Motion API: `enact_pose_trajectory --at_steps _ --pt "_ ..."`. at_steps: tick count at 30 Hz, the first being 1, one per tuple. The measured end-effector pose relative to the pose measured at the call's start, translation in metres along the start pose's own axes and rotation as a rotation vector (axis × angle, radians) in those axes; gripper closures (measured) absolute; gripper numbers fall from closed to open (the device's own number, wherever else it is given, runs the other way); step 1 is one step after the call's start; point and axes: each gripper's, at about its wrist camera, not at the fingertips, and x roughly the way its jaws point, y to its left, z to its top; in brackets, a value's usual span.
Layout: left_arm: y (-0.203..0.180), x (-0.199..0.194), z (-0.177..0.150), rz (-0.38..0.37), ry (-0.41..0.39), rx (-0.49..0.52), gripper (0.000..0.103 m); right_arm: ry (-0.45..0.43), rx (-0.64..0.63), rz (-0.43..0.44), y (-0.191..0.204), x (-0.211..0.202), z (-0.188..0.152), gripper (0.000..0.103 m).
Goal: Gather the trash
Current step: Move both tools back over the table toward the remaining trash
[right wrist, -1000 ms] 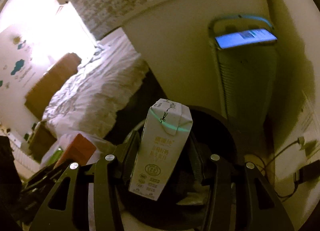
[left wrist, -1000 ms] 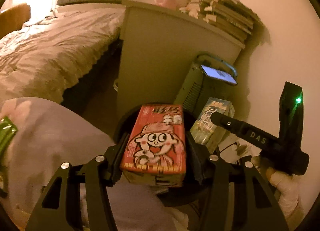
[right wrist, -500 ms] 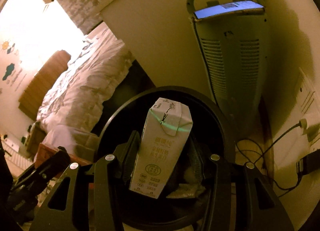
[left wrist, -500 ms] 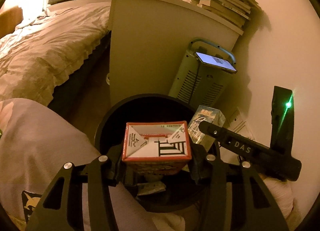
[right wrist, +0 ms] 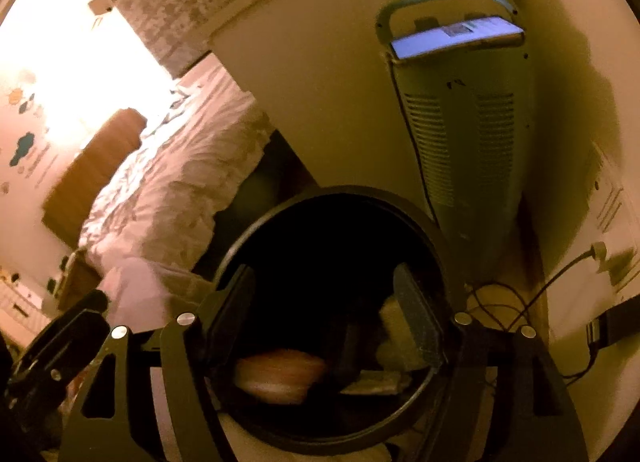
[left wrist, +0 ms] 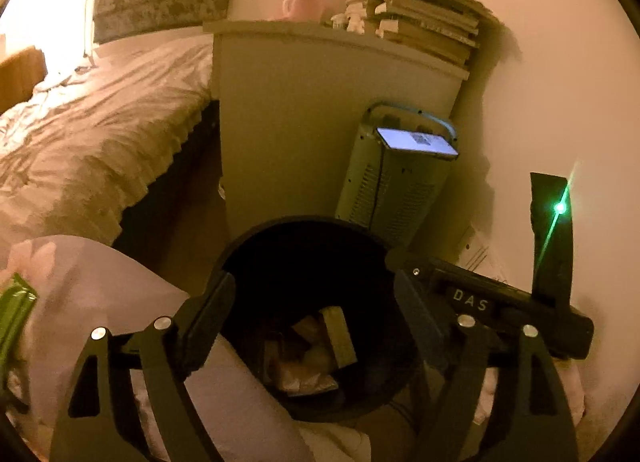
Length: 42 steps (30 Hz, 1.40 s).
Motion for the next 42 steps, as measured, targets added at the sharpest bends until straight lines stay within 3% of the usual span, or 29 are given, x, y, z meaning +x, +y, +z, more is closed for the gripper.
enact_pose_trajectory --at_steps 12,24,32,35,42 --pt "0.025 -0.068 -0.002 0.09 -0.09 -0.048 0.008 -0.003 -0.078 0.122 0.062 -0.017 0.001 0.029" --pt "0.1 -0.114 -0.038 0.217 -0.098 -0.173 0.008 0.071 -0.227 0.247 0.154 -0.011 -0.014 0.021" --pt "0.182 -0.148 -0.081 0.367 -0.082 -0.301 0.008 0.175 -0.357 0.331 0.226 0.008 -0.036 0.021" --pt "0.217 -0.161 -0.097 0.427 -0.063 -0.343 0.008 0.236 -0.366 0.364 0.248 0.019 -0.044 0.016" --pt "0.277 -0.171 -0.127 0.499 0.034 -0.296 0.008 0.43 -0.37 0.441 0.311 0.058 -0.066 0.016"
